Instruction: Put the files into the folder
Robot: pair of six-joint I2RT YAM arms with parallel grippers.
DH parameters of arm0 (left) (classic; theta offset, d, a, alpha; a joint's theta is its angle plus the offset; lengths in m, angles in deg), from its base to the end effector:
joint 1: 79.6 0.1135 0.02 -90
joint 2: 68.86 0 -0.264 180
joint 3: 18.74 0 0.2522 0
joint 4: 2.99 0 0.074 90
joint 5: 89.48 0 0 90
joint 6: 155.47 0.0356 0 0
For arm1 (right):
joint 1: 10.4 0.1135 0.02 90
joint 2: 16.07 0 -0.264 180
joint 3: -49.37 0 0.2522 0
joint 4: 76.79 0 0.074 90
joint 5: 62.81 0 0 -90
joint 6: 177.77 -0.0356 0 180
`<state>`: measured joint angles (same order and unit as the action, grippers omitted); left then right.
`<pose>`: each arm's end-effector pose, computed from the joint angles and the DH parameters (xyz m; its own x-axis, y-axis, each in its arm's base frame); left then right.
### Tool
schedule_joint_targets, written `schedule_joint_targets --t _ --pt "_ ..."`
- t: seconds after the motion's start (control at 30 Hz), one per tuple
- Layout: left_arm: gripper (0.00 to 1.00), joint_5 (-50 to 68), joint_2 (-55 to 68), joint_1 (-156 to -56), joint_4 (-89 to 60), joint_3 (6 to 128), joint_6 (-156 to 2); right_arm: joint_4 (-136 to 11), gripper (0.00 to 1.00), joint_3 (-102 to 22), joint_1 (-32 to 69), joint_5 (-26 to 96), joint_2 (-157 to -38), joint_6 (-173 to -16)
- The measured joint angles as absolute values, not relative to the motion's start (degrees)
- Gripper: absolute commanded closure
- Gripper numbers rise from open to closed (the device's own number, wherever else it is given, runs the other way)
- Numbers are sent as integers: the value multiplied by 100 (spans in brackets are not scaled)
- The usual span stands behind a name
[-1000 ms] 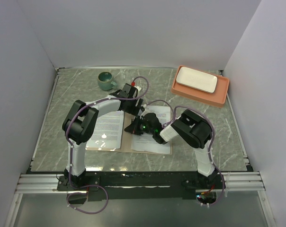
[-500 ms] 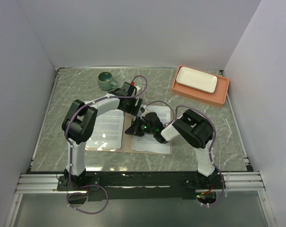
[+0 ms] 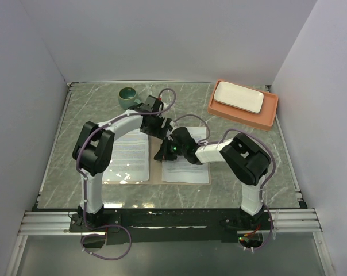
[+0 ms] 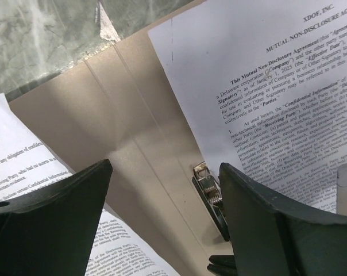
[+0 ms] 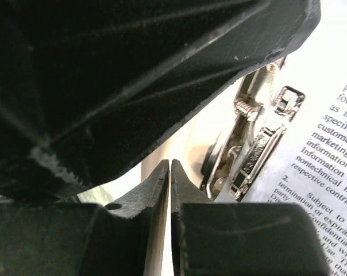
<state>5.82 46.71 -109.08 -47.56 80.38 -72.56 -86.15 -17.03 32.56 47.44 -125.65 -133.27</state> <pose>0.3717 -0.2139 0.1845 -0.8210 0.3229 -0.4708 0.4309 0.8915 -0.1400 0.2709 0.2691 0.1299 -0.8916 0.0841 -0.4449 -0.3051 0.6144 0.7276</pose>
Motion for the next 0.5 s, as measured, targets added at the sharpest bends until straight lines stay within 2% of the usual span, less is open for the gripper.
schedule_joint_targets --t 0.23,0.33,0.47,0.5 --pt "14 770 4494 -10788 -4913 8211 -7241 -8354 79 -1998 3221 4912 -12399 -13283" --pt "11 925 4411 -10729 -4985 8351 -7226 -8241 71 -2101 3210 4910 -12255 -13235" --pt "4 1122 4258 -10676 -5186 8670 -7151 -7793 54 -2273 3192 4796 -11921 -13001" --pt "3 1168 4219 -10663 -5217 8720 -7125 -7664 53 -2315 3192 4746 -11827 -12916"
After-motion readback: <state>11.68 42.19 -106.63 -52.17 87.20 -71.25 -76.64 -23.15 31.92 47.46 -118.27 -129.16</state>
